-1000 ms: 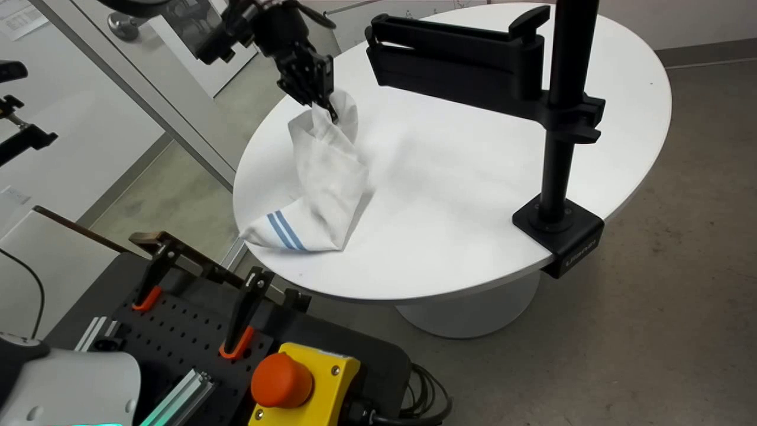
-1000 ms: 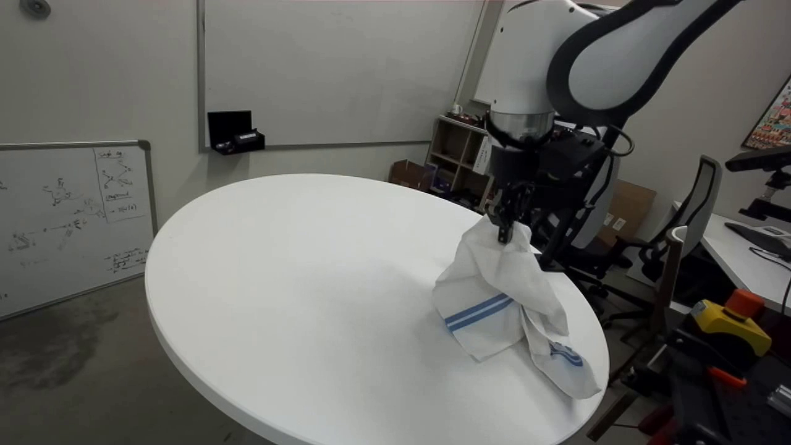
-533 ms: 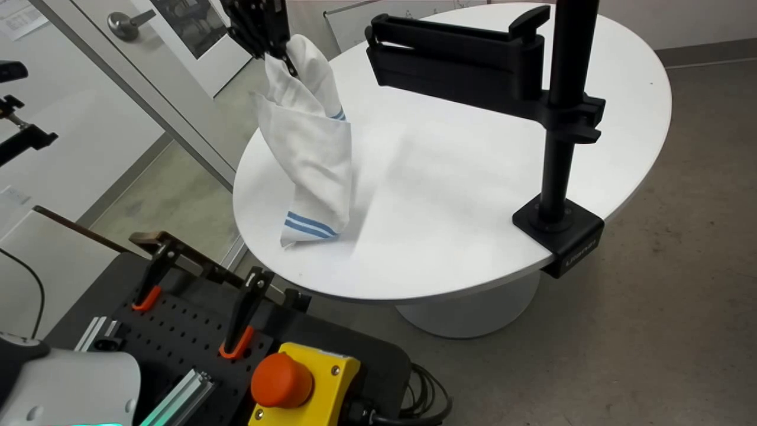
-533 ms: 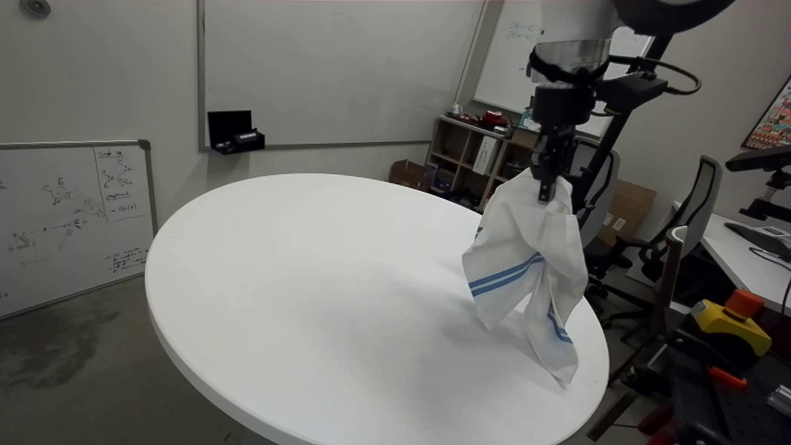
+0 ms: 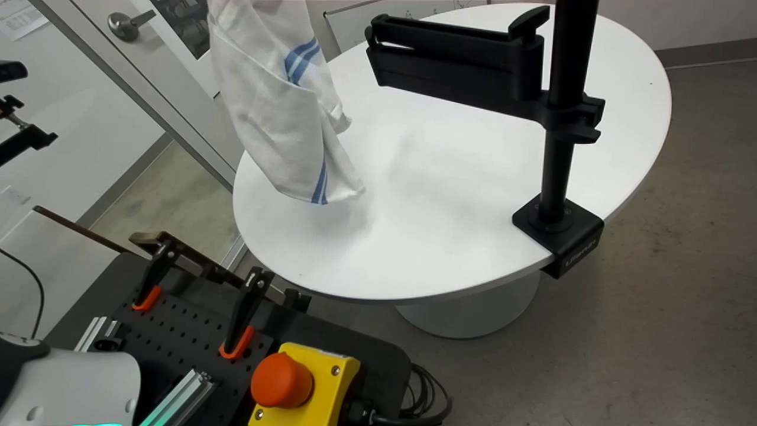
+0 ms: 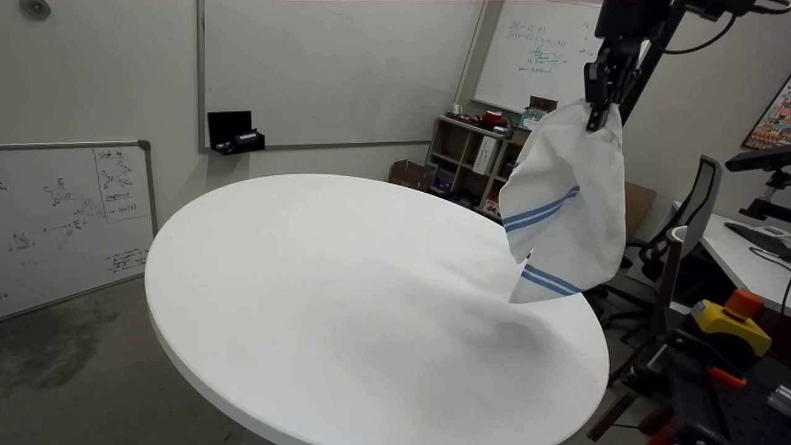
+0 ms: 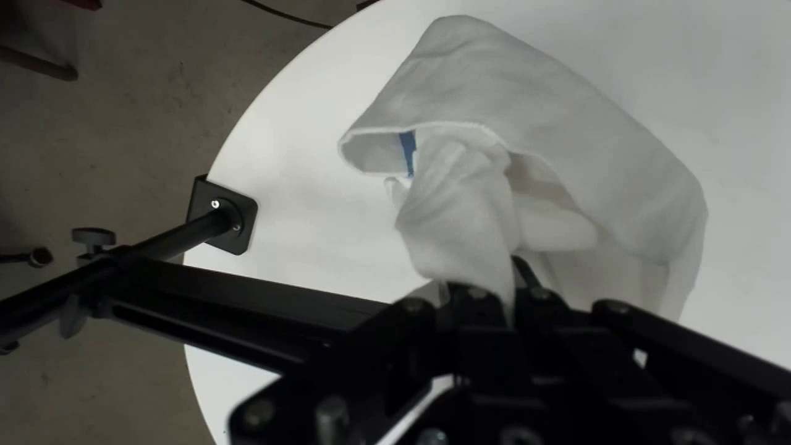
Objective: Hang the towel on the stand
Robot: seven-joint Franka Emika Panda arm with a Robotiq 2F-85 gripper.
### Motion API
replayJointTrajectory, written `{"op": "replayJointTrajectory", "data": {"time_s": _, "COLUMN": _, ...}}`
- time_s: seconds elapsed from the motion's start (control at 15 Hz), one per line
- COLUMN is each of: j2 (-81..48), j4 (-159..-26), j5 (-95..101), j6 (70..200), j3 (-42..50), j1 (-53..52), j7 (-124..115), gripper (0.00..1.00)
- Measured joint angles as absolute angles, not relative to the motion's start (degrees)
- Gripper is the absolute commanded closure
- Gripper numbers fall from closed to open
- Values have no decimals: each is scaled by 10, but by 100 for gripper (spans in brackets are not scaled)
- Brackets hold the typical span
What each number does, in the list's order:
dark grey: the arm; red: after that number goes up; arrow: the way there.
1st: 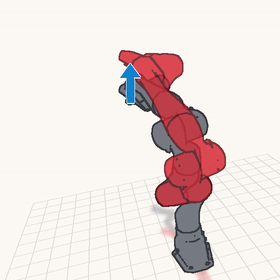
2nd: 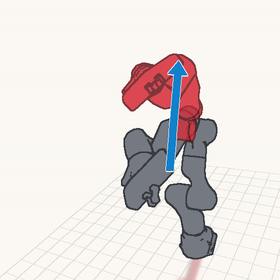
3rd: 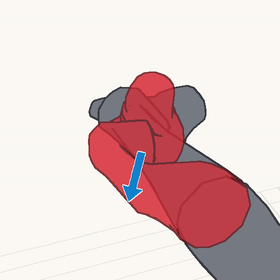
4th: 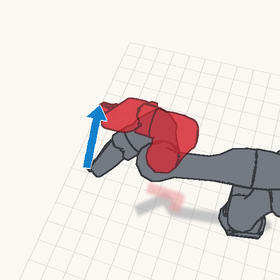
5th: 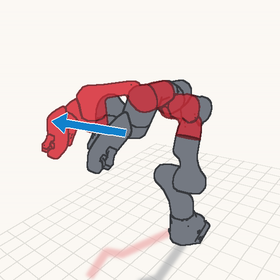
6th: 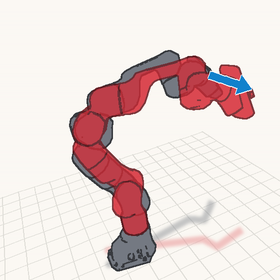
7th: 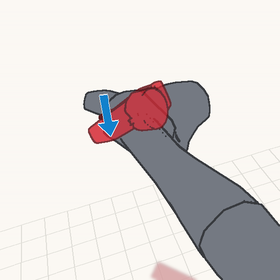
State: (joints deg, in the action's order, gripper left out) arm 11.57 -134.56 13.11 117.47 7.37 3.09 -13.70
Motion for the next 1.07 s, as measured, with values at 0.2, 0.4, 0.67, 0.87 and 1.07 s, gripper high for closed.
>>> {"op": "replayJointTrajectory", "data": {"time_s": 0.2, "j2": 169, "j4": -1342, "j5": 117, "j6": 1148, "j3": 75, "j1": 51, "j7": -127, "gripper": 99}}
{"op": "replayJointTrajectory", "data": {"time_s": 0.4, "j2": 204, "j4": -1335, "j5": 109, "j6": 1139, "j3": 78, "j1": 73, "j7": -125, "gripper": 99}}
{"op": "replayJointTrajectory", "data": {"time_s": 0.67, "j2": 211, "j4": -1316, "j5": 107, "j6": 1138, "j3": 90, "j1": 105, "j7": -126, "gripper": 99}}
{"op": "replayJointTrajectory", "data": {"time_s": 0.87, "j2": 206, "j4": -1306, "j5": 107, "j6": 1138, "j3": 100, "j1": 126, "j7": -127, "gripper": 99}}
{"op": "replayJointTrajectory", "data": {"time_s": 1.07, "j2": 190, "j4": -1291, "j5": 107, "j6": 1138, "j3": 109, "j1": 143, "j7": -133, "gripper": 99}}
